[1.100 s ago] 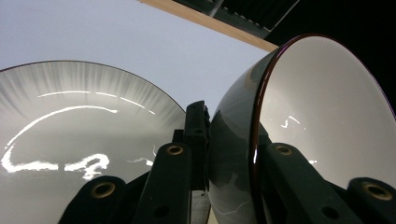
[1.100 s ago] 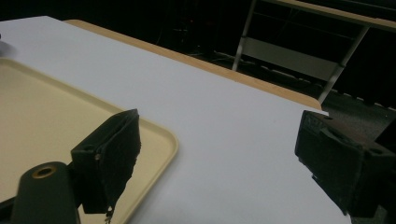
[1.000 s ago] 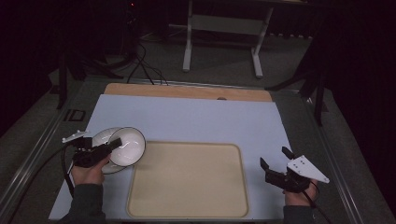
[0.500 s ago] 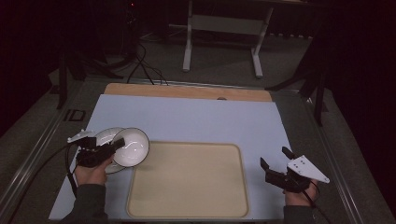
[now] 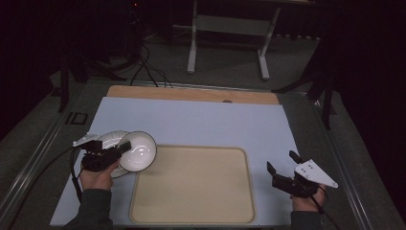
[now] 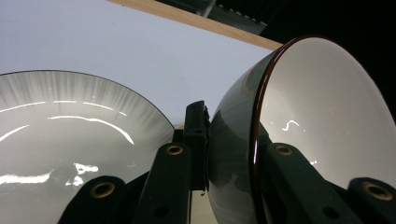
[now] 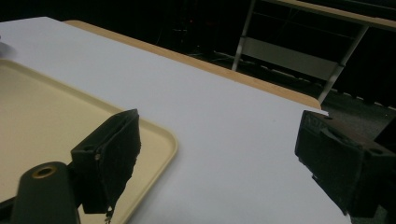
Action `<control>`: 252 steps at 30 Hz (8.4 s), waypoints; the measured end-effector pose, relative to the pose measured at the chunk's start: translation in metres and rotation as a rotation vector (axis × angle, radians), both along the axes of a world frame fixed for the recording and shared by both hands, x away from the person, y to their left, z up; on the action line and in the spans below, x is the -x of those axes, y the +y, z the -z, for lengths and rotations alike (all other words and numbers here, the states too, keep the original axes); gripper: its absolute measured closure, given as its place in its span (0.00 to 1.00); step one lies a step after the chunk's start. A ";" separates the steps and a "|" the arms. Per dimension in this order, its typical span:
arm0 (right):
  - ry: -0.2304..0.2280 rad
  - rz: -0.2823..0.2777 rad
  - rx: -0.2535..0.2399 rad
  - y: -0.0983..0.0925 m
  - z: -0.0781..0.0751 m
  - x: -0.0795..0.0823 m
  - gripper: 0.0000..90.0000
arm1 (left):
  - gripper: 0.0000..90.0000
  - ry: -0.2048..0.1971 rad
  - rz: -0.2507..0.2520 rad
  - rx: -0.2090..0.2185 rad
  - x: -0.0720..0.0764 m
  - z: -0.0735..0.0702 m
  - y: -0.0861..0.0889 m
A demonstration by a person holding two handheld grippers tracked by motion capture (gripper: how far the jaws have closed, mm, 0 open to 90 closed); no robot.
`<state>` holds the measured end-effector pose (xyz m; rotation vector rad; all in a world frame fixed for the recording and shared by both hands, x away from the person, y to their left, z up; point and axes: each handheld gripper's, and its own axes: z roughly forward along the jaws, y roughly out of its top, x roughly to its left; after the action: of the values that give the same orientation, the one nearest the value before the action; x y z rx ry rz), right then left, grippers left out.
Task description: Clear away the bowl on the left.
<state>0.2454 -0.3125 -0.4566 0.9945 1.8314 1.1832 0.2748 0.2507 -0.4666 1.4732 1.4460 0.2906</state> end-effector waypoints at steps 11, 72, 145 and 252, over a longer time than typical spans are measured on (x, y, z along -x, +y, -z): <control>0.000 0.001 0.000 0.000 0.000 0.000 0.15 | 0.88 -0.006 0.018 0.009 0.000 -0.001 -0.007; 0.002 -0.003 -0.001 0.000 0.000 0.000 0.15 | 0.87 0.002 0.124 -0.012 -0.006 0.005 -0.056; 0.003 -0.004 -0.003 0.000 0.000 0.000 0.15 | 0.86 0.097 0.287 -0.135 -0.014 0.041 -0.128; 0.006 -0.003 -0.015 -0.002 0.000 0.000 0.15 | 0.29 -0.236 -0.087 -0.434 0.032 -0.018 -0.009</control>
<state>0.2454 -0.3146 -0.4564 1.0047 1.8316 1.1989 0.2431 0.2412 -0.4484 1.6520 1.3066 0.8463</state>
